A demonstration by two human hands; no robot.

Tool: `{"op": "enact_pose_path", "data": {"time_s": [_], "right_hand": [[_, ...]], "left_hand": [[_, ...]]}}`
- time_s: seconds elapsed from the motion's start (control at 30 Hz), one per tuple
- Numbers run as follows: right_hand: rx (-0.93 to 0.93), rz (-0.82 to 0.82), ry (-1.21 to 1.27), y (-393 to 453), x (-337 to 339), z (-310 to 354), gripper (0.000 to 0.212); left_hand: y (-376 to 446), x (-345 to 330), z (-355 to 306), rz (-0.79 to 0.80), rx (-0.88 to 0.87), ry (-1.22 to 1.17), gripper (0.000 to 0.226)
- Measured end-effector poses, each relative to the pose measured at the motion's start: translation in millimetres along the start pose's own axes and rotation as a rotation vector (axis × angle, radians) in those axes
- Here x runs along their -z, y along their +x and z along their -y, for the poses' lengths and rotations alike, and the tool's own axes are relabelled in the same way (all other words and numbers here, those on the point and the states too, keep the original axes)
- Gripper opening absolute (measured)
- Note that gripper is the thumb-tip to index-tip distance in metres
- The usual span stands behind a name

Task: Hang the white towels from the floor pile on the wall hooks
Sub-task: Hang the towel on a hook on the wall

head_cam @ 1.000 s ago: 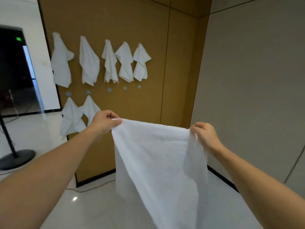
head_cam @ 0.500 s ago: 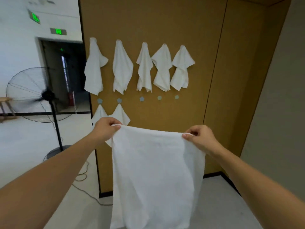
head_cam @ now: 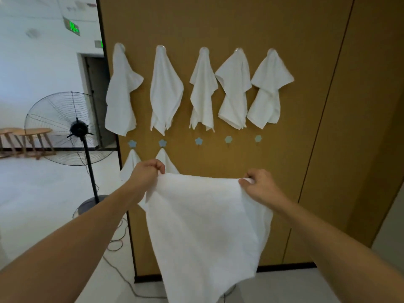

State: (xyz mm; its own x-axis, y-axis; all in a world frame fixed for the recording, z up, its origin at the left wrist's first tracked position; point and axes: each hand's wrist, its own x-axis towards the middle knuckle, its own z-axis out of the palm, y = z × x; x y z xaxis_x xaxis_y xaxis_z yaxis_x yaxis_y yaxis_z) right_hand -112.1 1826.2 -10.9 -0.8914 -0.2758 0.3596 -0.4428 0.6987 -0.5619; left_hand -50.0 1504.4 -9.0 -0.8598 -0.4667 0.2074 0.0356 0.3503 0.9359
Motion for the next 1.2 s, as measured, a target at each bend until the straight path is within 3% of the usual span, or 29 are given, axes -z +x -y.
{"op": "enact_pose_path", "data": {"time_s": [0.13, 0.23, 0.3, 0.37, 0.53, 0.77, 1.0, 1.1, 1.2], "right_hand": [[0.003, -0.015, 0.04, 69.6, -27.0, -28.3, 0.027], [0.025, -0.025, 0.111, 126.0, -49.5, -40.5, 0.033], [0.015, -0.033, 0.149, 165.0, -64.1, -43.9, 0.049], [0.017, -0.038, 0.154, 202.8, -82.1, -47.9, 0.062], [0.015, -0.094, 0.0, 286.0, -136.2, -62.5, 0.046], [0.109, -0.226, -0.179, 392.6, -194.2, -85.0, 0.028], [0.135, -0.327, -0.05, 481.9, -258.1, -122.7, 0.029], [0.219, -0.49, 0.051, 484.9, -291.1, -133.9, 0.04], [0.244, -0.493, 0.115, 476.7, -318.5, -146.5, 0.041]], "left_hand": [[70.5, -19.5, 16.4, 0.222, 0.069, -0.028, 0.009], [130.1, -37.2, 32.1, 0.286, -0.009, 0.142, 0.042], [168.1, -50.6, 41.0, 0.24, -0.023, 0.2, 0.06], [207.3, -62.2, 53.6, 0.178, -0.036, 0.245, 0.063], [292.7, -93.1, 82.6, -0.013, -0.147, 0.507, 0.057], [382.9, -139.9, 100.6, -0.206, -0.273, 0.649, 0.037], [445.0, -186.9, 117.9, -0.35, -0.27, 0.763, 0.028], [450.0, -207.8, 133.2, -0.362, -0.377, 0.839, 0.023], [443.9, -221.8, 157.5, -0.354, -0.393, 0.839, 0.021]]}}
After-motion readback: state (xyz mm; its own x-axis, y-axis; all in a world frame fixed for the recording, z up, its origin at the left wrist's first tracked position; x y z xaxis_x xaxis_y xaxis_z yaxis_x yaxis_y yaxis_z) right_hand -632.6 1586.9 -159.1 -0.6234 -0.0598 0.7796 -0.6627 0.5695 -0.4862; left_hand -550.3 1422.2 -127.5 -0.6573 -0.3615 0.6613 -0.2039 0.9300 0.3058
